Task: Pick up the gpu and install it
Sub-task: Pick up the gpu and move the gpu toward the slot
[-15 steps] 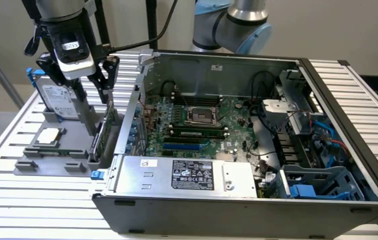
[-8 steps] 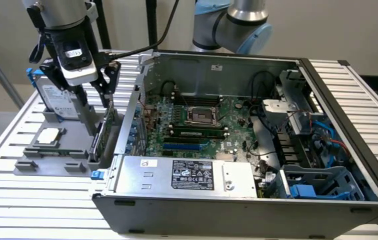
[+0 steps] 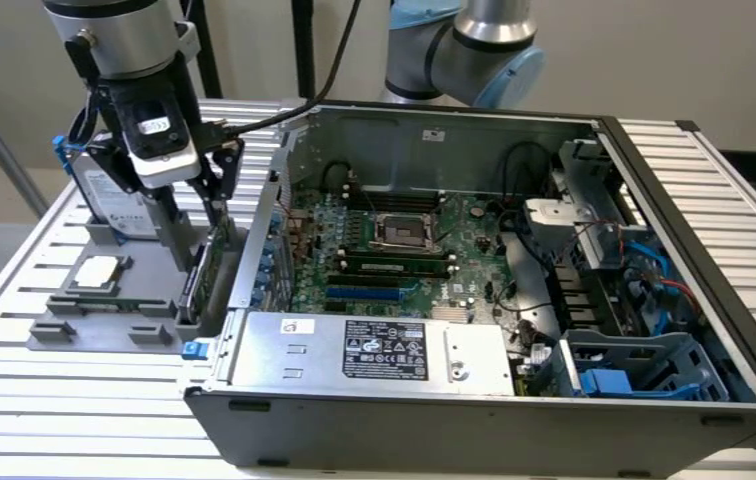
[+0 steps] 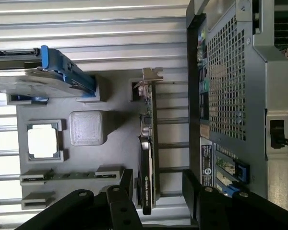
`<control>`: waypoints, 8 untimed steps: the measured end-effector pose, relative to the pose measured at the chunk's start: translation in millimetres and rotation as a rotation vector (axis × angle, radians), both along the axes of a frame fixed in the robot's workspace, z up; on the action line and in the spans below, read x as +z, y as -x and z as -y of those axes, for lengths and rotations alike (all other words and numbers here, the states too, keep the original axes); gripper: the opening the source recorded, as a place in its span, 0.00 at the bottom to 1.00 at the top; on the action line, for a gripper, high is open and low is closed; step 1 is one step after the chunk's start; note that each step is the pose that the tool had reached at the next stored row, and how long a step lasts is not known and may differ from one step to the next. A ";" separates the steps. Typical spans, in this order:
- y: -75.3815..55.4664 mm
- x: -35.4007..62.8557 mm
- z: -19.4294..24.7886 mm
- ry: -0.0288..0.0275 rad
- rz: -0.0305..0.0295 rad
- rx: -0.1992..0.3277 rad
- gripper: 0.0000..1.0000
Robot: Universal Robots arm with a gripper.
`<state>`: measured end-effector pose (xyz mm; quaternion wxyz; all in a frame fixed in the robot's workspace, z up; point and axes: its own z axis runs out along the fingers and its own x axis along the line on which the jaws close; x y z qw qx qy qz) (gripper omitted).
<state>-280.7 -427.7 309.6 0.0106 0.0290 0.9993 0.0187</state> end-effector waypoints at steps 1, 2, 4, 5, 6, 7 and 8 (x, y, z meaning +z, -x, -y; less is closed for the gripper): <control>0.0 -1.9 0.4 0.0000 0.0000 0.000 0.54; 0.0 -3.7 0.8 0.0000 0.0000 0.000 0.54; 0.0 -7.3 1.7 -0.0001 0.0001 0.000 0.54; 0.0 -9.1 2.1 0.0000 0.0000 0.000 0.54; 0.0 -11.0 2.5 0.0000 0.0000 0.000 0.54; 0.0 -12.8 2.9 0.0000 0.0000 0.000 0.54; 0.0 -14.7 3.3 0.0000 0.0001 0.000 0.54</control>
